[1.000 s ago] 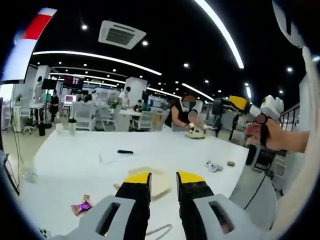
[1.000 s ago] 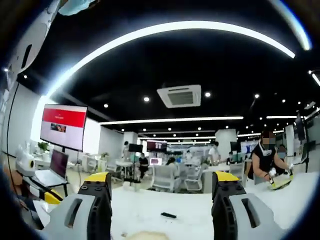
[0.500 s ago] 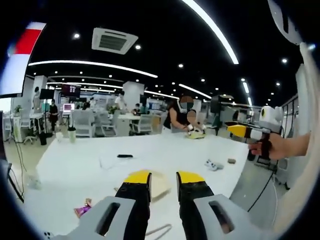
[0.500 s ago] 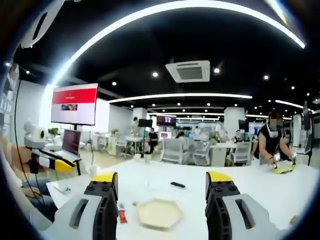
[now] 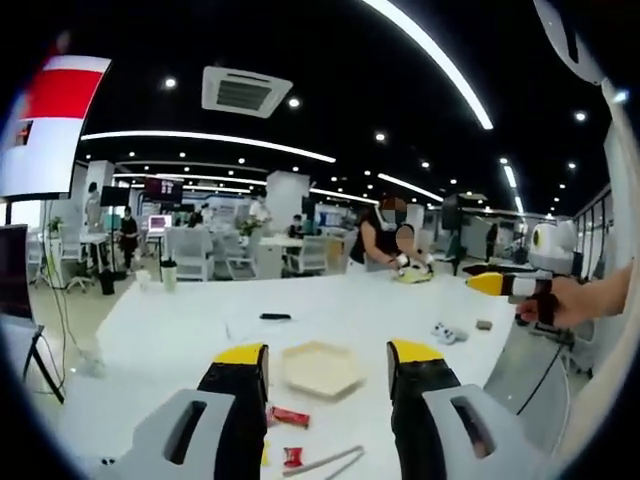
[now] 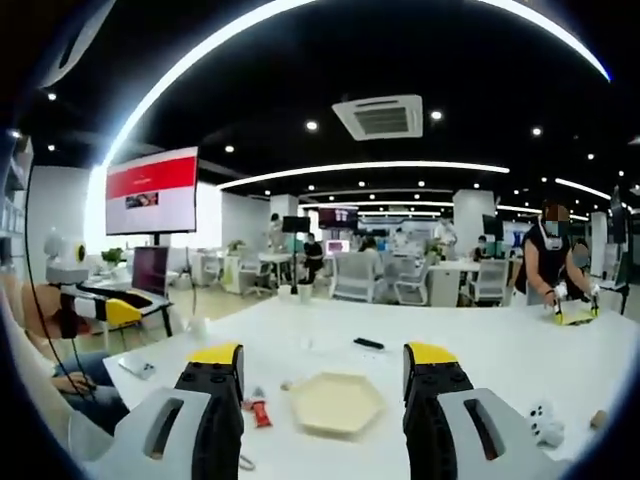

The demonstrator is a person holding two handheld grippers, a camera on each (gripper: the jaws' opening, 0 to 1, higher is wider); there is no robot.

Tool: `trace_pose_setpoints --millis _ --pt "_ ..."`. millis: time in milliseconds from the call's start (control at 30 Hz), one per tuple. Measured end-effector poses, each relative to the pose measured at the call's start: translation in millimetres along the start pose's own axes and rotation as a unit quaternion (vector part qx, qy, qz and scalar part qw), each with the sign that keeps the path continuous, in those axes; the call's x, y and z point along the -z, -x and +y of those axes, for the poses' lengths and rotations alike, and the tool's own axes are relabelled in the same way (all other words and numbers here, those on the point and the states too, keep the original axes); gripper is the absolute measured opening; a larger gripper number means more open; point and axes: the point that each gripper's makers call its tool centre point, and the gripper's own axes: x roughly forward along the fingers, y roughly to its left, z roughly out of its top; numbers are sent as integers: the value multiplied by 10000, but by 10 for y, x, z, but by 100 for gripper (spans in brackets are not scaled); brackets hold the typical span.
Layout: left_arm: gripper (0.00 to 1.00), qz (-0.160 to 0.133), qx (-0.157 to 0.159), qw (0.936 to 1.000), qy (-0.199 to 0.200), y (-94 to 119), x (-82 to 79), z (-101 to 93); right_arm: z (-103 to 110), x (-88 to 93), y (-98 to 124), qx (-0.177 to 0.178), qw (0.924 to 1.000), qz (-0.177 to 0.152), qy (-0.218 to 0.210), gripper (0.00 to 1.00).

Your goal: Place the target food into the container with the food tongs after gripping and lifting it, then release it inside without dropping or visibly crushing the food.

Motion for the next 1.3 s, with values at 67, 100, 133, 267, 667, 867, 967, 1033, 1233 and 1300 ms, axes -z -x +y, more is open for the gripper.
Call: trace_pose_setpoints --millis 67,100,133,267,667,867,967,1033,1233,1300 --pt "50 -14 -72 10000 4 22 15 38 28 5 -10 -51 10000 13 -23 65" --pt "50 -15 -86 10000 11 32 29 63 38 14 -13 -66 10000 24 -14 65" --pt "51 -10 -115 9999 12 41 40 80 46 31 -16 -79 10000 60 5 65" --pt "55 -10 -229 9997 33 71 85 151 61 96 -15 -102 9998 159 8 64" --pt "62 79 -393 9992 -11 84 160 236 69 404 -13 -85 9988 486 -80 64" --pt "61 305 -354 9986 259 80 295 237 123 492 -18 -145 9980 603 -122 64" --pt "60 386 -343 9983 271 68 375 253 155 484 -35 -185 9980 591 -110 64" --pt "60 432 -331 9981 287 59 415 254 170 510 -49 -206 9977 630 -121 64" --pt "58 666 -120 9960 576 -30 601 246 212 550 -94 -293 9969 718 -99 64" --pt "55 753 -95 9957 533 -76 640 266 201 563 -99 -295 9968 742 -99 63"
